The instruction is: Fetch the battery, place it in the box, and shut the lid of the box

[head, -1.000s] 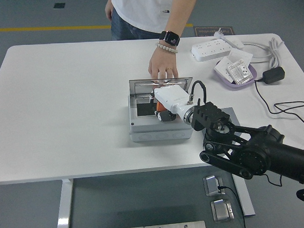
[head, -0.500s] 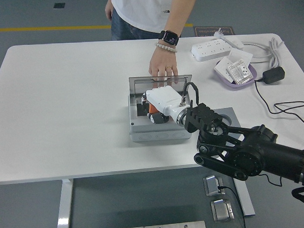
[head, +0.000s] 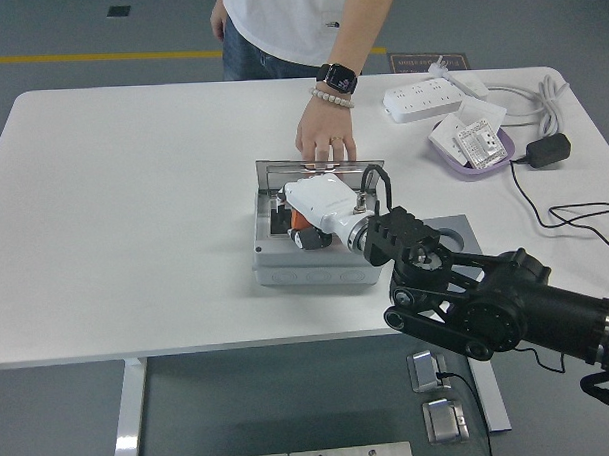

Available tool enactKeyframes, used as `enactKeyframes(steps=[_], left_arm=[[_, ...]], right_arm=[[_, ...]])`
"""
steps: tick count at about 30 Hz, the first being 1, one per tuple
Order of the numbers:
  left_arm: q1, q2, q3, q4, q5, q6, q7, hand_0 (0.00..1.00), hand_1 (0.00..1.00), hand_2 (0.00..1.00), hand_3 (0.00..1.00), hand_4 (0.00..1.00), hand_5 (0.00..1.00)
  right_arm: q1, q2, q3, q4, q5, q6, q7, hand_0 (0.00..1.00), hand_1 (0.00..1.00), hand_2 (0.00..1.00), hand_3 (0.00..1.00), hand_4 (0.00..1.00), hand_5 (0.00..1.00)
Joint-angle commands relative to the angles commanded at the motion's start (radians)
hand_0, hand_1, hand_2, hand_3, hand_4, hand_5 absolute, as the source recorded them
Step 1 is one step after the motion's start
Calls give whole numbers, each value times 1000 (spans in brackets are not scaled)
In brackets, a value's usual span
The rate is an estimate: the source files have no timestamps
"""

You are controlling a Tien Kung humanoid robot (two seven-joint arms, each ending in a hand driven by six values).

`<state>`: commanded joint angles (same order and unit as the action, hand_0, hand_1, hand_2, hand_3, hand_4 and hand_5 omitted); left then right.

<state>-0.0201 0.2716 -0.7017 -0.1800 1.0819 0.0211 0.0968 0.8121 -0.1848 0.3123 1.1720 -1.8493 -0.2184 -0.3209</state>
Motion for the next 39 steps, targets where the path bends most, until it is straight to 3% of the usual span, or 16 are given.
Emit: enactKeyframes(steps=[1,2,7,8,27,31,32,39], left_arm=[[1,0,-1,0,2,0,1,401,565,509,478,2,2],[1,-1,-2,0,3,-1,1,400,565,509,477,2,2],[1,-3,-4,0,7,-2,3,400,565,509,477,2,2],[1,-3,-4,0,8,-2,3,401,565,510,478,2,2],[5,-7,-12,0,26,-5,10,400,566,510,478,2,2],[8,-8,-15,0,29,-5,12,400,566,510,478,2,2],[8,-8,-15,0,29,-5,12,399,566,508,477,2,2],[11,-11,-13,0,31,-7,14,400,566,509,478,2,2]], right_arm=[[0,0,2,1,-1,0,-1,134,198,205,241,2,2],[0,0,4,2,-2,0,-2,304,306,333,358,119,2],[3,-1,13,7,-5,1,-6,304,306,333,358,119,2],[4,-2,13,8,-5,0,-7,498,467,485,584,343,43],[13,-9,14,41,-5,23,-7,544,514,532,623,437,110],[18,-21,14,62,17,36,-11,544,514,532,623,437,110],[19,-27,14,71,31,41,-13,531,515,536,635,461,180],[23,-61,34,121,123,52,-13,514,510,540,645,473,172]])
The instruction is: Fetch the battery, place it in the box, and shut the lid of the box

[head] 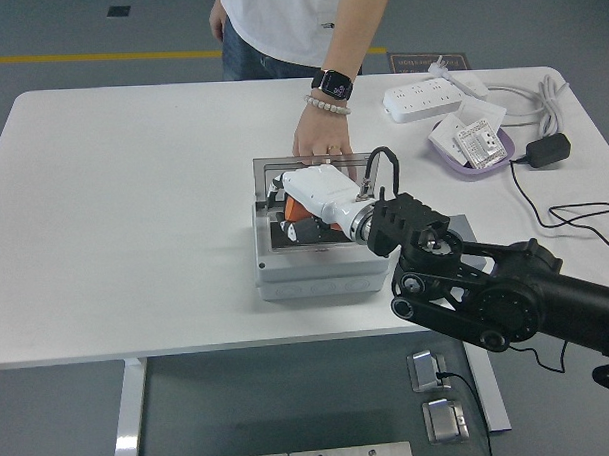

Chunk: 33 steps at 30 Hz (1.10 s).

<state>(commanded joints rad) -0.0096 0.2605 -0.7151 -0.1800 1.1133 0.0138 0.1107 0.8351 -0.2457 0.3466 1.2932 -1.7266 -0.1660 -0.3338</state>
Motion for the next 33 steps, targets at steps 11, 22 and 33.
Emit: enactKeyframes(steps=[11,22,33], left_arm=[[-3,-4,10,0,2,-4,2,399,565,508,477,2,2],[-6,-10,24,0,3,-8,4,396,565,508,476,2,2],[-6,-10,22,0,15,-15,8,389,567,509,478,2,2]], right_arm=[[0,-8,15,26,19,-14,10,490,504,542,649,475,202],[0,-12,18,41,21,-16,13,481,493,530,640,486,246],[-2,-15,22,36,18,-11,17,479,476,517,634,498,279]])
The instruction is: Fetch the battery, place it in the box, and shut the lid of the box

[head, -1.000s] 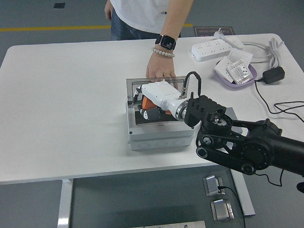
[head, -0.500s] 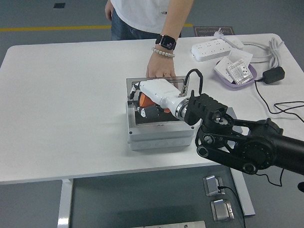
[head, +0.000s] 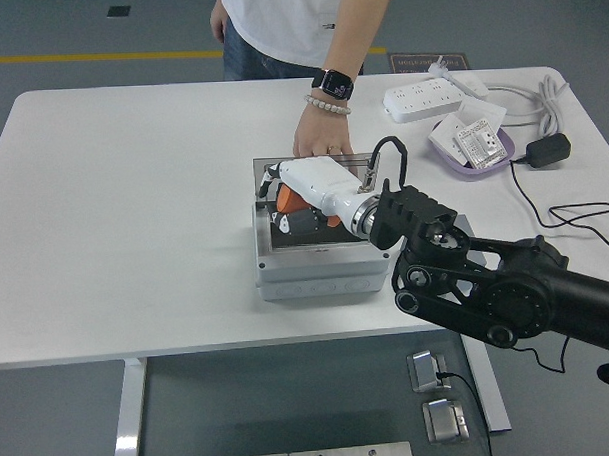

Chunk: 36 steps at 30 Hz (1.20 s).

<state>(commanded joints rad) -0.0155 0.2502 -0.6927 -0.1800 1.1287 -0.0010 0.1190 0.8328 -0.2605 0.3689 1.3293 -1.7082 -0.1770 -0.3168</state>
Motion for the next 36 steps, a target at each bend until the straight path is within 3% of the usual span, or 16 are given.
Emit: enactKeyframes(steps=[2,7,8,13,14,25,36], left_arm=[[1,0,-4,0,4,0,1,382,569,502,481,2,2],[3,0,-14,0,15,0,2,382,569,502,481,2,2],[4,0,-15,0,18,0,2,377,572,503,483,2,2],[5,-1,-16,0,23,-1,2,377,572,503,483,2,2],[5,-1,-16,0,24,-1,2,372,571,501,484,2,2],[9,-3,-9,0,26,-4,2,369,575,505,488,2,2],[16,-10,-4,0,23,-6,5,362,579,502,498,2,2]], right_arm=[[-2,-1,1,-1,-2,-1,-1,456,476,519,644,553,293],[-5,-4,4,-2,-4,-5,-1,456,476,519,644,553,293],[-6,-4,5,-3,-4,-6,-1,449,457,514,649,760,421],[-9,-6,10,-1,3,-11,0,449,457,514,649,760,421],[-10,-6,12,0,4,-12,0,450,454,516,650,801,472],[-12,-11,24,15,12,-16,0,450,452,514,649,800,470],[1,-92,144,112,241,34,11,438,443,503,642,800,480]])
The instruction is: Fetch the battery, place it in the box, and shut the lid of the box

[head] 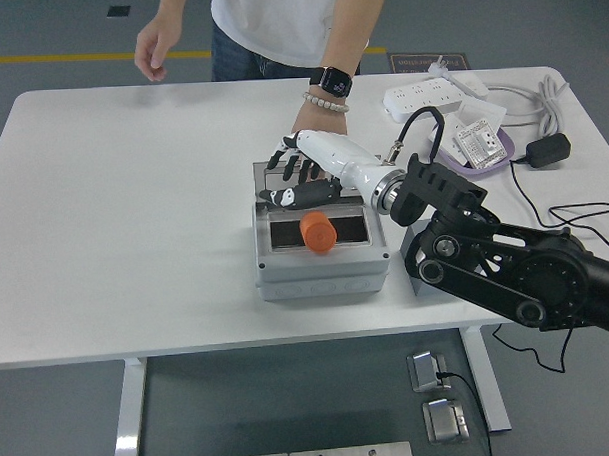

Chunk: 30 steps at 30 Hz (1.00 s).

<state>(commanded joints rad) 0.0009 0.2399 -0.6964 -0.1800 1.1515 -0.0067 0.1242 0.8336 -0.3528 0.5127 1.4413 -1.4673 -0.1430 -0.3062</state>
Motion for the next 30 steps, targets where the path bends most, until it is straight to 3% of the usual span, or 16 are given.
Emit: enactKeyframes(steps=[8,14,18,30], left_arm=[[4,-2,-2,0,6,-3,4,361,581,505,504,2,2],[1,-3,4,0,0,-3,3,359,585,511,512,2,2],[0,-4,4,0,-1,-2,2,359,585,511,512,2,2],[-6,-10,22,0,-18,2,-5,360,588,512,516,2,2]], right_arm=[[9,-48,99,77,179,50,-5,366,411,492,621,782,510],[-5,-47,172,70,173,51,-3,363,412,496,625,778,511],[-25,-35,226,51,133,29,13,363,412,496,625,778,511],[-88,38,287,-56,57,-103,104,368,412,495,617,768,512]])
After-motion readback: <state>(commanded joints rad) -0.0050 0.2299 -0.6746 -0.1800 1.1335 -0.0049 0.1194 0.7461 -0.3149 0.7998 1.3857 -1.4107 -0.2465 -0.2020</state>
